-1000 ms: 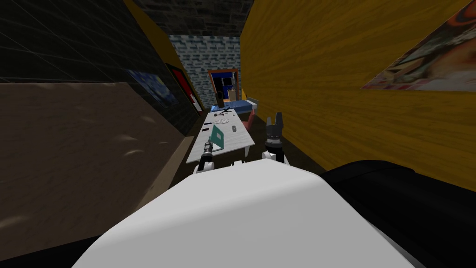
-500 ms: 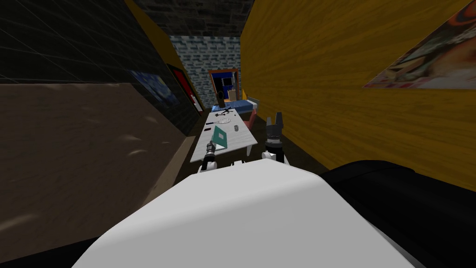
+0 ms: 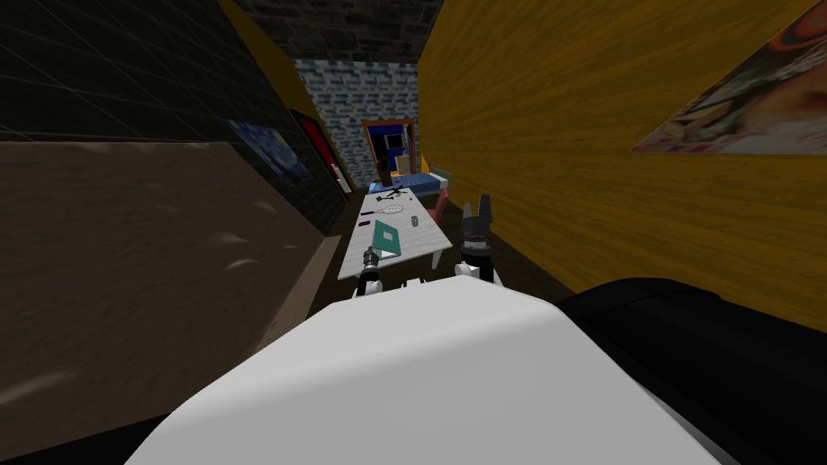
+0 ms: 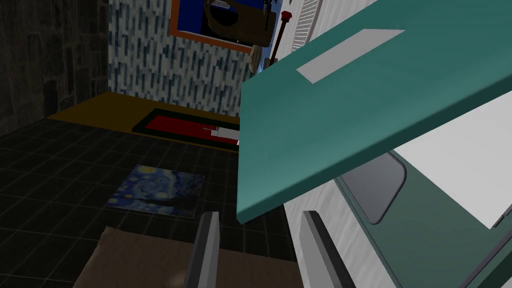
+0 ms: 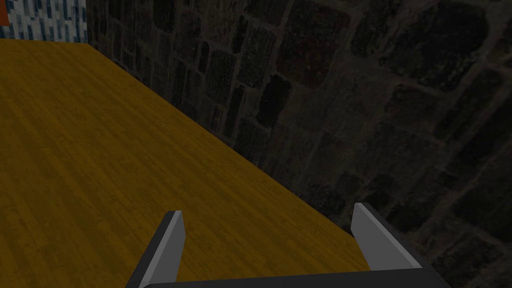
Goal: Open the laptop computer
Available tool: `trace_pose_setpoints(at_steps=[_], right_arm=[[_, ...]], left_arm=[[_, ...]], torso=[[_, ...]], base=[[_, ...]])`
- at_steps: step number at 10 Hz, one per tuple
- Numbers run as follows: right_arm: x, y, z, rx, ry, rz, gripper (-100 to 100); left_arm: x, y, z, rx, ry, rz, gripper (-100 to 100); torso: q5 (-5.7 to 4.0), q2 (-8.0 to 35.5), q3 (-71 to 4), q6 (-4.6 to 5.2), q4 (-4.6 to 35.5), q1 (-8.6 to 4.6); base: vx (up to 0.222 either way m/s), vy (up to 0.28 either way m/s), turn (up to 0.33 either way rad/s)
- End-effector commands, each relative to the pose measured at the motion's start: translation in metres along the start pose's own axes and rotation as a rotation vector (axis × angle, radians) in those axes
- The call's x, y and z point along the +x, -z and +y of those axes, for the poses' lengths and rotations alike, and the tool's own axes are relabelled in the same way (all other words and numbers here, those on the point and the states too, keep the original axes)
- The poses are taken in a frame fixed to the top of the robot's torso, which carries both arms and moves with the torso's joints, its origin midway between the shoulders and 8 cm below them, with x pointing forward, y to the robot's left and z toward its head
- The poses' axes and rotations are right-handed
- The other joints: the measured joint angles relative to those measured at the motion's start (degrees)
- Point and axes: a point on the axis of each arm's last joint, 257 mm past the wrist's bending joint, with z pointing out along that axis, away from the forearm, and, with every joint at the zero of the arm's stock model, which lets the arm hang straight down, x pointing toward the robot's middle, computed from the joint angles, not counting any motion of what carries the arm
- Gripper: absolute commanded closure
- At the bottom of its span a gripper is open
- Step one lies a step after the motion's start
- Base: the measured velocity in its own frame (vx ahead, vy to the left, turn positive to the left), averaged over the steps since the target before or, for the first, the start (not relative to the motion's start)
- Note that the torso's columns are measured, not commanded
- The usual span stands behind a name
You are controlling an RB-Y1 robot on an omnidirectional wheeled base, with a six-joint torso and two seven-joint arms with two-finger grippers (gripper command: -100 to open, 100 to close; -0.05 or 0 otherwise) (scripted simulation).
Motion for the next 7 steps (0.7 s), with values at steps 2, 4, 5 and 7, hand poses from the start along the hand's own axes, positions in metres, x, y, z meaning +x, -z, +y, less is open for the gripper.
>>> trace_pose_setpoints(at_steps=[2,4,5,7], right_arm=[[0.0,0.0,0.0,0.0,0.0,0.0,0],[0.0,0.0,0.0,0.0,0.0,0.0,0],[0.0,0.0,0.0,0.0,0.0,0.0,0],[0.0,0.0,0.0,0.0,0.0,0.0,0]], left_arm=[[-0.004,0.012,0.02,-0.007,0.097,-0.007,100],[-0.006,0.018,0.026,0.003,0.141,-0.011,100],[-0.006,0.018,0.024,0.009,0.141,-0.011,100],[-0.004,0.011,0.02,0.0,0.16,-0.009,-100]], torso=[[-0.05,0.07,0.05,0.02,0.05,-0.15],[-0.03,0.05,0.01,-0.05,0.08,0.02],[-0.02,0.1,0.06,-0.05,0.07,0.05],[-0.02,0.13,0.09,-0.05,0.09,0.07]], base=[[0.024,0.049,-0.065],[0.033,0.043,-0.046],[0.02,0.029,-0.028],[0.009,0.022,-0.004]])
